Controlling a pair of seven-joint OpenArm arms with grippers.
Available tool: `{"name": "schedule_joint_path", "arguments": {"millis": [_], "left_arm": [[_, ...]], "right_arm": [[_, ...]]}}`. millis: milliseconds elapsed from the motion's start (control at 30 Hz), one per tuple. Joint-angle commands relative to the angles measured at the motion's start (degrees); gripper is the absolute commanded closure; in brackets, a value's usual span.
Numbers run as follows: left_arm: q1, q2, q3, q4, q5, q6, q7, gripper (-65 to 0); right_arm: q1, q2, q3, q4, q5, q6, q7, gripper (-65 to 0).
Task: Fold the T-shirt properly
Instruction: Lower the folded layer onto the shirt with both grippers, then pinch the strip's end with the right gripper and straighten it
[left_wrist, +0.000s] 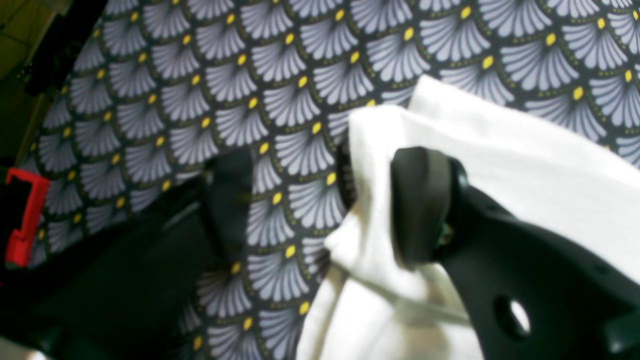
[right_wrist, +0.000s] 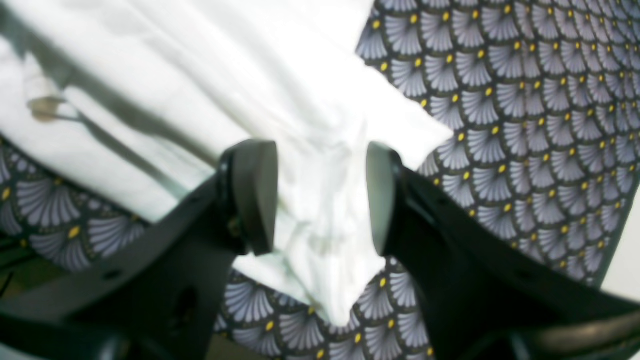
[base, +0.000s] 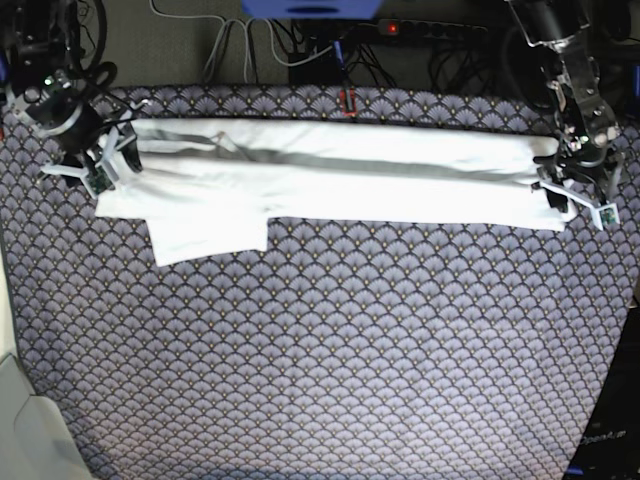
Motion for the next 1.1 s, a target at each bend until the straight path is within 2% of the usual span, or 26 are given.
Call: {"name": "schedule_joint_path", "arguments": {"millis": [0, 133, 233, 400, 533, 833, 1067], "left_arm": [[-0.48, -0.31, 0.14, 0.48, -0.08, -0.46, 0.19, -42.8], [-0.31, -0.31, 0.14, 0.48, -0.08, -0.46, 0.19, -42.8], [-0.13, -0.31, 0.14, 0.48, -0.08, -0.46, 0.37, -42.8], [0.05, -0.31, 0.23, 0.57, -0.08, -0.46, 0.54, -42.7], [0.05, -0.31, 0.23, 0.57, 0.01, -0.46, 0.63, -42.7], [0.05, -0.49, 0.23, 0.57, 0.18, -0.46, 0.63, -42.7], [-0.31, -0.49, 0.23, 0.57, 0.27, -0.46, 0.63, -42.7]], "right_arm": [[0.03, 1.19, 0.55, 1.43, 0.65, -0.34, 1.09, -29.9], [0.47, 1.19, 0.55, 2.48, 0.65, -0.34, 1.09, -30.0], [3.81, 0.84, 0.19, 2.22, 0.56, -0.34, 0.65, -30.2], [16.03, 0.04, -4.46, -0.42, 0.74, -0.34, -12.36, -30.1], [24.91, -0.66, -8.42, -6.31, 0.74, -0.34, -17.55, -30.0], [34.05, -1.27, -14.31, -20.20, 0.74, -0.26, -17.29, -30.0], [37.22, -2.24, -15.28, -30.48, 0.74, -0.26, -10.87, -29.9]]}}
